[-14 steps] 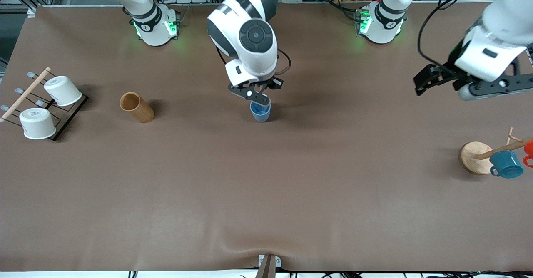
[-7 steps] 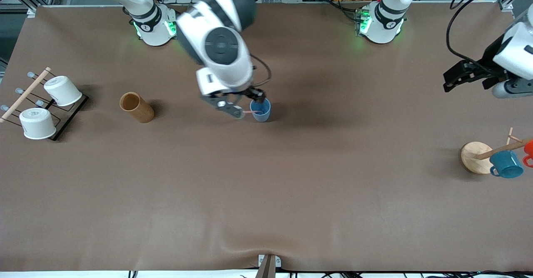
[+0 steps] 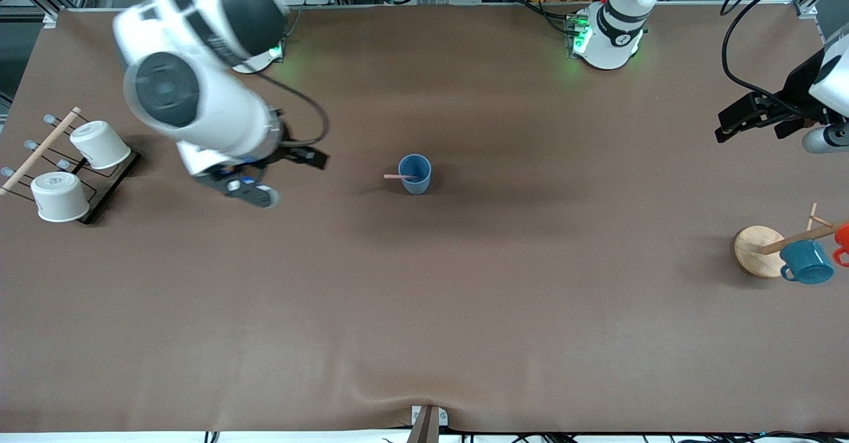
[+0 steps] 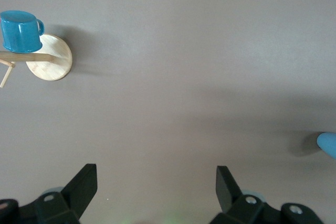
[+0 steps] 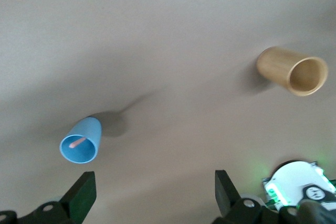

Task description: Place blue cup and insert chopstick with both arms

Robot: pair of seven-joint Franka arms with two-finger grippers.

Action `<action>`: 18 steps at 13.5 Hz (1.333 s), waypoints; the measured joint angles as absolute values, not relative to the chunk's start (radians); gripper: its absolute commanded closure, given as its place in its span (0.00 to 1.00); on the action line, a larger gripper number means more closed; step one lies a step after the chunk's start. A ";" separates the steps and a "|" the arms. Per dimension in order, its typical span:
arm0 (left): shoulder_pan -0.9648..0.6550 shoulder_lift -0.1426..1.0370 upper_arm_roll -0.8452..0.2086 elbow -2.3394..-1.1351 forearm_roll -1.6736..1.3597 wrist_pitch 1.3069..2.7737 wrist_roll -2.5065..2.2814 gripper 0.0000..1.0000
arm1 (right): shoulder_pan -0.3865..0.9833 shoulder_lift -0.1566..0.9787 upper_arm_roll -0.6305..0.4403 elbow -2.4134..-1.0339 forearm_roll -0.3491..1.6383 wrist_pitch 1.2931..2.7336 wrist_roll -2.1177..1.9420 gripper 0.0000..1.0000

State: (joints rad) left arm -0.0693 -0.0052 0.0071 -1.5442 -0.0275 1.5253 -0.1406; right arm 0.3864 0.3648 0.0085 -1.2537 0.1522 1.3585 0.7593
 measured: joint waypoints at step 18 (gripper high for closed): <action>-0.072 -0.041 -0.003 -1.549 -0.028 1.493 -0.138 0.00 | -0.035 0.188 0.012 -1.369 0.063 1.367 0.028 0.00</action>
State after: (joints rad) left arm -0.0717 -0.0412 -0.0028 -1.5487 -0.0276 1.4926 -0.1380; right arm -0.0353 0.1879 0.0121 -1.3693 0.0625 1.3665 0.0275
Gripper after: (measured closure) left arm 0.000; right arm 0.000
